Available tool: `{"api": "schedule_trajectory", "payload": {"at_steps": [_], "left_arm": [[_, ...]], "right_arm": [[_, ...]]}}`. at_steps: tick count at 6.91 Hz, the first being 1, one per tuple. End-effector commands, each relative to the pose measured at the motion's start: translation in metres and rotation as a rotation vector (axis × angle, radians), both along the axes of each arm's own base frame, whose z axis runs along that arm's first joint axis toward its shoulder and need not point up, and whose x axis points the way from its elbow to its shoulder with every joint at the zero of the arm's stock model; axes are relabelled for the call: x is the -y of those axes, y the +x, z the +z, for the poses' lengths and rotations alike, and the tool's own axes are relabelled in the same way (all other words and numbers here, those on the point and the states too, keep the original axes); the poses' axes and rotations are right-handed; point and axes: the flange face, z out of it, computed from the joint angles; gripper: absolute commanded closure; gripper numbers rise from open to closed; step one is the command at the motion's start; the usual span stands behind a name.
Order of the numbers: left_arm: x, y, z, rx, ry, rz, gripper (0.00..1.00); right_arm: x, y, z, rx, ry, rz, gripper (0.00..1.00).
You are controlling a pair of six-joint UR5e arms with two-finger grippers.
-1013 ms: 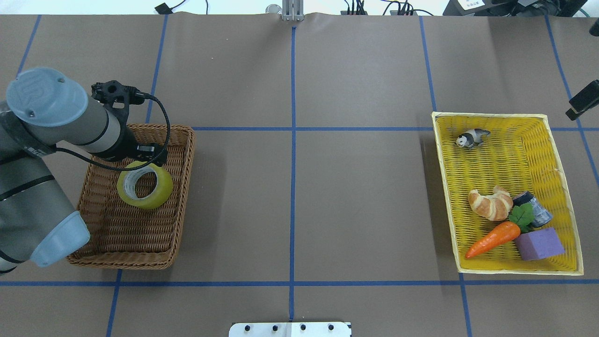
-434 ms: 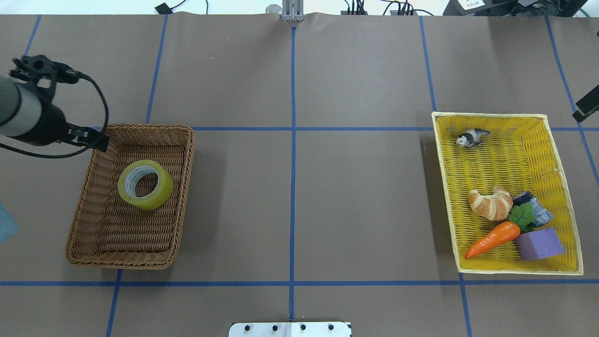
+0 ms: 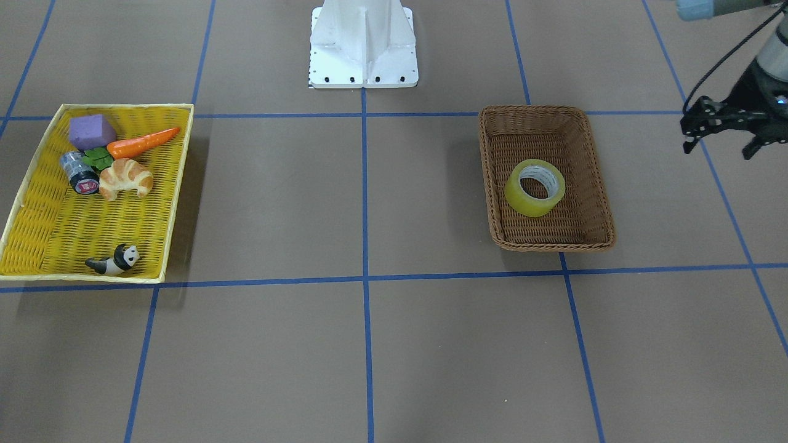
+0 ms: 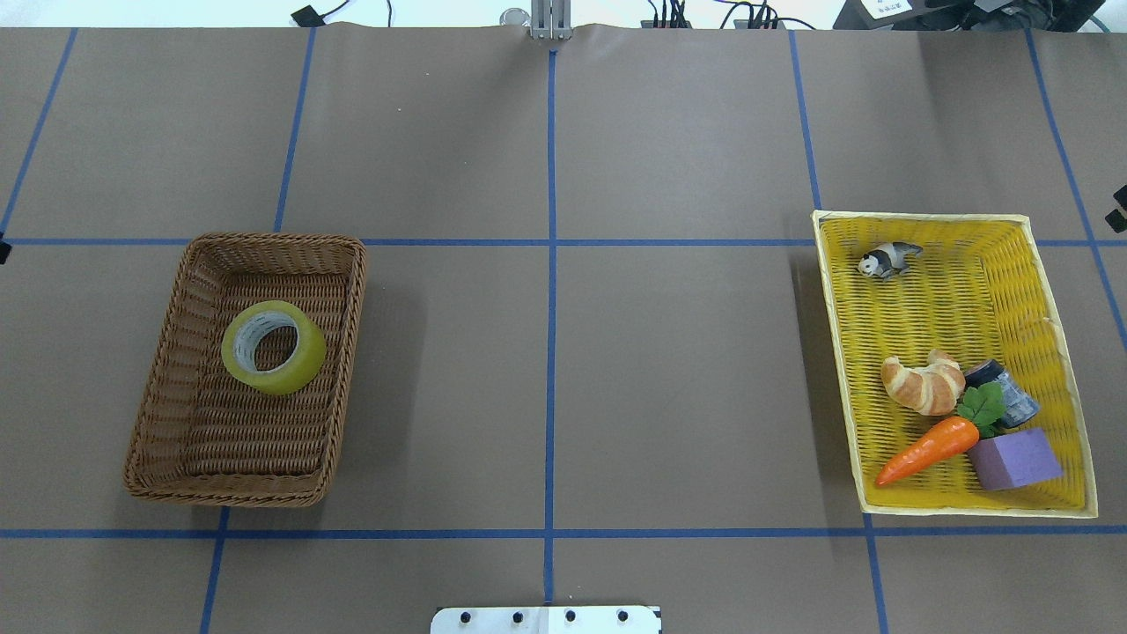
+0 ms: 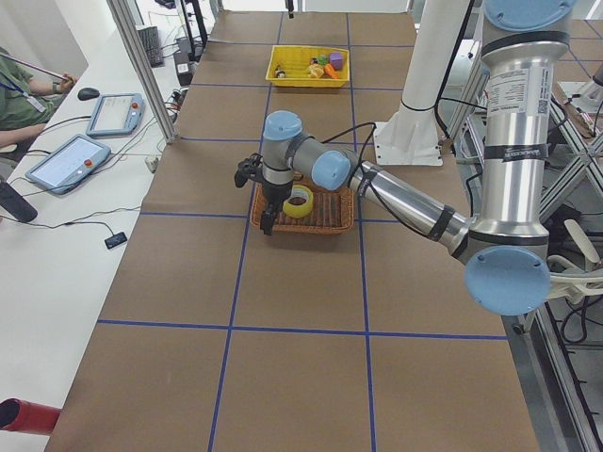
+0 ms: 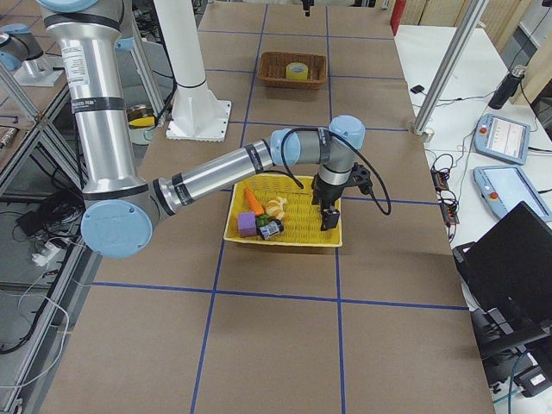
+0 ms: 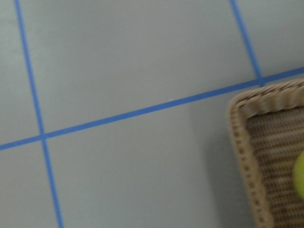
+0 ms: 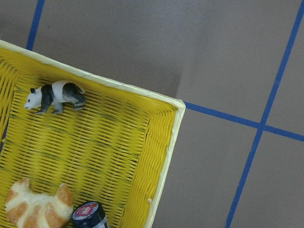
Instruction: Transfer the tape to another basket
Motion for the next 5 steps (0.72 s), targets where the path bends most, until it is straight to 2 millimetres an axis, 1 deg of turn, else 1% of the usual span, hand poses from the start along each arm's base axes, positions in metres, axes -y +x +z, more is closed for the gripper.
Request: {"api": "schedule_trajectory", "payload": {"at_steps": [1,2,3,4,5], "left_arm": [[0.008,-0.054,0.066,-0.026,-0.096,-0.036,0.02],[0.010,-0.084,0.085,-0.019,-0.084,-0.050,0.02],[0.010,-0.088,0.092,-0.058,-0.090,-0.034,0.02],[0.013,-0.085,0.079,-0.093,-0.076,-0.031,0.02],[0.011,-0.086,0.068,-0.100,-0.051,-0.029,0.02]], "right_arm": [[-0.009,0.013,0.012,0.045,-0.014,-0.002,0.00],[-0.010,0.016,0.012,0.057,-0.020,0.007,0.00],[-0.010,0.016,0.011,0.064,-0.022,0.010,0.00],[-0.010,0.016,0.011,0.064,-0.022,0.010,0.00],[-0.012,0.020,0.016,0.063,-0.029,0.014,0.00]]}}
